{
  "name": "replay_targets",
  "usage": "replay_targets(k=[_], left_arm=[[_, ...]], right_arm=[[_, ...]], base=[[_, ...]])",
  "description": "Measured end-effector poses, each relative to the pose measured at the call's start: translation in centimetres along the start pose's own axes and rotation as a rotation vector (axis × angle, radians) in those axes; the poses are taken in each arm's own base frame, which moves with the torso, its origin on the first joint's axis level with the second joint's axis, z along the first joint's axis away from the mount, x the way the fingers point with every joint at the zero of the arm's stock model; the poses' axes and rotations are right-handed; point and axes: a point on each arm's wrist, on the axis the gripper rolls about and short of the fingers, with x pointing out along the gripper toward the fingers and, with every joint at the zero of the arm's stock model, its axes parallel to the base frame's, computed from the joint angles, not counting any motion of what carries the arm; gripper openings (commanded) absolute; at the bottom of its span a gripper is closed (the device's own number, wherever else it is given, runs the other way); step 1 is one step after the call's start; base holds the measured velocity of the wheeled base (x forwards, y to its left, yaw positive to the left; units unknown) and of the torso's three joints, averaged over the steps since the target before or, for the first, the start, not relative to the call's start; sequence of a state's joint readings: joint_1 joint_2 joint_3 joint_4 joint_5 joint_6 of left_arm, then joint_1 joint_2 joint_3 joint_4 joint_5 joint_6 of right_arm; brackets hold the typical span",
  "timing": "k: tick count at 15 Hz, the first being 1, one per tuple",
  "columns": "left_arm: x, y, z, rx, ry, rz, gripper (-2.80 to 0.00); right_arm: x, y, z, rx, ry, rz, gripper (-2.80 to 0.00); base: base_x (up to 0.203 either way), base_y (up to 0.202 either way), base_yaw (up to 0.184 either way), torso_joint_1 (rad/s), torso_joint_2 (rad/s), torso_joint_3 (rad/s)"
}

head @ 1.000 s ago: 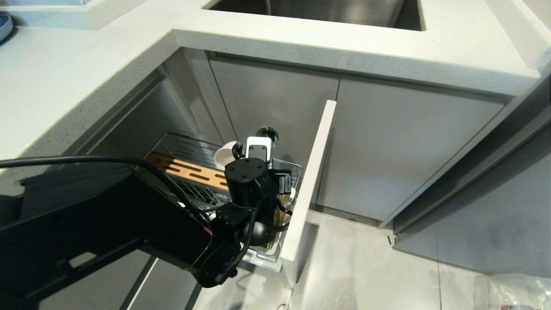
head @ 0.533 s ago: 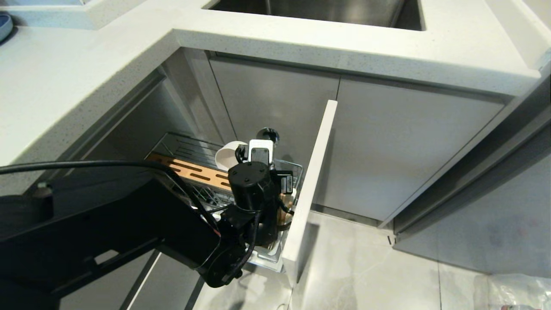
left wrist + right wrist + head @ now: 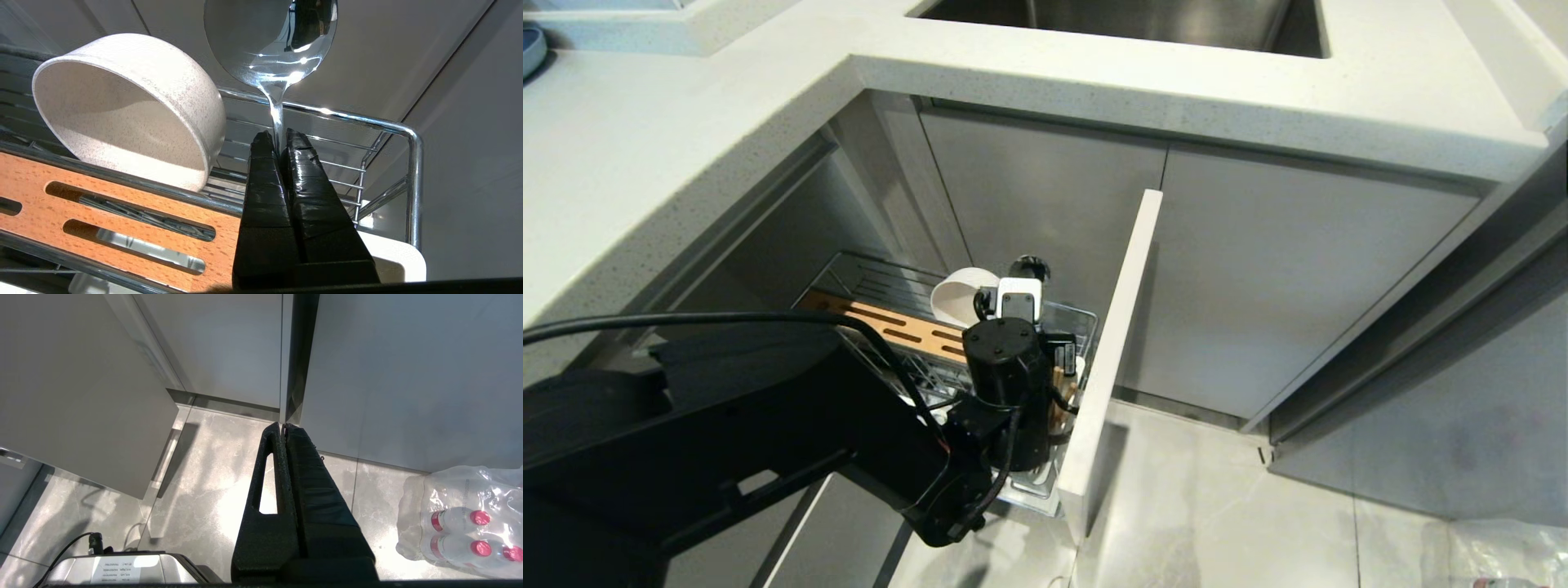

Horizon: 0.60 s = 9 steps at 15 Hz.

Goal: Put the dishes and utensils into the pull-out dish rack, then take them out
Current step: Pick up the spoon and place it in the cupboard

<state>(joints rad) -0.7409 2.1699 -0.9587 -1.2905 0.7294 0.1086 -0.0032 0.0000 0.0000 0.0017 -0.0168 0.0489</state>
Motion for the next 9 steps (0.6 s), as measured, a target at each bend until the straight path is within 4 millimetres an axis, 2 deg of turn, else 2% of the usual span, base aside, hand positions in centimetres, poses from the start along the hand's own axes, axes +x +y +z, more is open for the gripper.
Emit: replay_targets(k=[9], left_arm=[[-1.0, 0.1, -0.6, 0.01, 0.035, 0.027, -2.8]], right_arm=[[0.0, 0.0, 0.0, 0.0, 0.0, 0.0, -2.8]], base=[[0.0, 0.0, 0.0, 0.0, 0.0, 0.0]])
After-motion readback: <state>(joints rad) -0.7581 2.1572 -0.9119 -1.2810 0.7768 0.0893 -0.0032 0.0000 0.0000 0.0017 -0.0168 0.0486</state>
